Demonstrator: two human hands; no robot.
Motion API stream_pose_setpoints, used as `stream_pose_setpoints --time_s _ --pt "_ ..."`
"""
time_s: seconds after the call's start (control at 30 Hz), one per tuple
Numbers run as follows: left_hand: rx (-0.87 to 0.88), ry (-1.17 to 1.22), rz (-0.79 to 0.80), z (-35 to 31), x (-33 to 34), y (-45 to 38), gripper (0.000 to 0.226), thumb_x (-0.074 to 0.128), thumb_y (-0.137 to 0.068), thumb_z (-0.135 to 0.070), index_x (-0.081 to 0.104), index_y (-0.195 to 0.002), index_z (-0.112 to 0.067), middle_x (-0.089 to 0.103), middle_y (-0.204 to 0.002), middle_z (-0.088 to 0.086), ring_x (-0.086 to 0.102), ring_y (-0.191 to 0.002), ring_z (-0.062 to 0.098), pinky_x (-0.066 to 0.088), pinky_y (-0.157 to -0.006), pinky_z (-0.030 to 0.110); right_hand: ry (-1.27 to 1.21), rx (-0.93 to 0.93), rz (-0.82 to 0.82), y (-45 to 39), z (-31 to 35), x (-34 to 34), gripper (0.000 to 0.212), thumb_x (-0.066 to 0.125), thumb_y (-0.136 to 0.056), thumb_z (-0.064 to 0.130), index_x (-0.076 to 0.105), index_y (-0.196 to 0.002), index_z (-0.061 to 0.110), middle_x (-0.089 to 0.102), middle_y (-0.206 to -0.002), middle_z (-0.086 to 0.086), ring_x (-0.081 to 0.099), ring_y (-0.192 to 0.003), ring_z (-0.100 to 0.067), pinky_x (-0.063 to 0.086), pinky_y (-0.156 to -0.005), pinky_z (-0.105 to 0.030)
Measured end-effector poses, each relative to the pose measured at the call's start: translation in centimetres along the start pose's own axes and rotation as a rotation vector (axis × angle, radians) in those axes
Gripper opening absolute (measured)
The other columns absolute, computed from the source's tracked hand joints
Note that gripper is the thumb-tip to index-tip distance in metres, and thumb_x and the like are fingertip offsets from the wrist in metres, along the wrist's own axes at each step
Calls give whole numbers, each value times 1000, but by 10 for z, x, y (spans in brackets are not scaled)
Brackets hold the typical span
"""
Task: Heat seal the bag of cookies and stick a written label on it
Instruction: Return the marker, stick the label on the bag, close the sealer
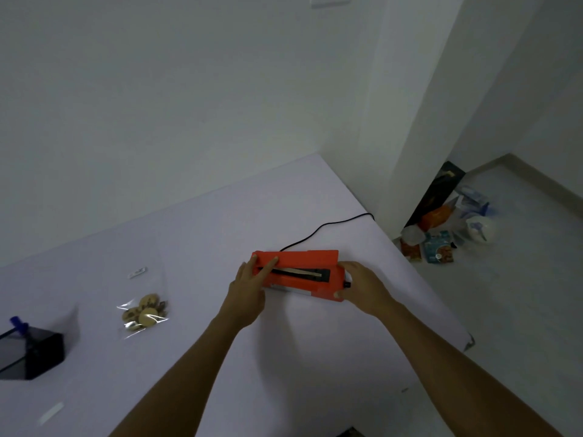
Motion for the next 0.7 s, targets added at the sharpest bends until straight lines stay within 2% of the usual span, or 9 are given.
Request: stream_pose_setpoints --time_s 0.1,0.23,0.33,0.43,0.6,0.7 --pt "6 -20 23 1 2 2 83 53 -90 -10 3 -148 -41 4 -160 8 20 -143 28 38 -104 49 -1 3 -11 -2 -1 -1 71 81 -74 14 46 -136 11 52 -133 -9 51 -120 -25 41 -101 -33" --pt "-3 33 9 3 3 2 85 55 -90 -13 0 -149 -36 3 -160 5 20 -143 27 39 -106 46 -2 6 12 -12 -1 -3 69 81 -72 7 49 -133 7 54 -131 -13 52 -117 -26 39 -95 -27" --pt "-58 74 -4 11 2 2 85 55 -91 -16 -4 -151 -29 3 -161 -1 14 -146 27 32 -113 48 9 4 31 -24 5 -6 70 81 -72 5 48 -134 6 53 -132 -13 52 -118 -25 39 -96 -27" --pt "-76 66 -28 20 -2 0 84 54 -92 -16 -4 -151 -27 4 -160 -1 17 -146 24 32 -113 43 25 -19 57 -40 14 -9 70 81 -71 3 49 -133 6 54 -132 -14 52 -118 -25 37 -95 -25" --pt "-127 114 -76 40 -13 -8 82 54 -91 -14 0 -151 -29 8 -159 1 46 -128 27 50 -96 37 59 -67 112 -82 41 -9 70 81 -70 1 51 -133 7 56 -131 -12 52 -119 -25 37 -94 -25" --pt "-178 99 -112 57 -22 -15 81 53 -91 -14 1 -152 -29 8 -158 1 54 -116 26 52 -82 30 77 -104 145 -114 61 -3 70 81 -69 0 52 -133 6 57 -130 -13 53 -120 -27 39 -95 -28"
Point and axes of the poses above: each hand's wrist, its own y-axis away from the middle knuckle, its own x-axis out of the palm, z = x × y, the point moved 2 cm from there along -y, towards the middle knuckle
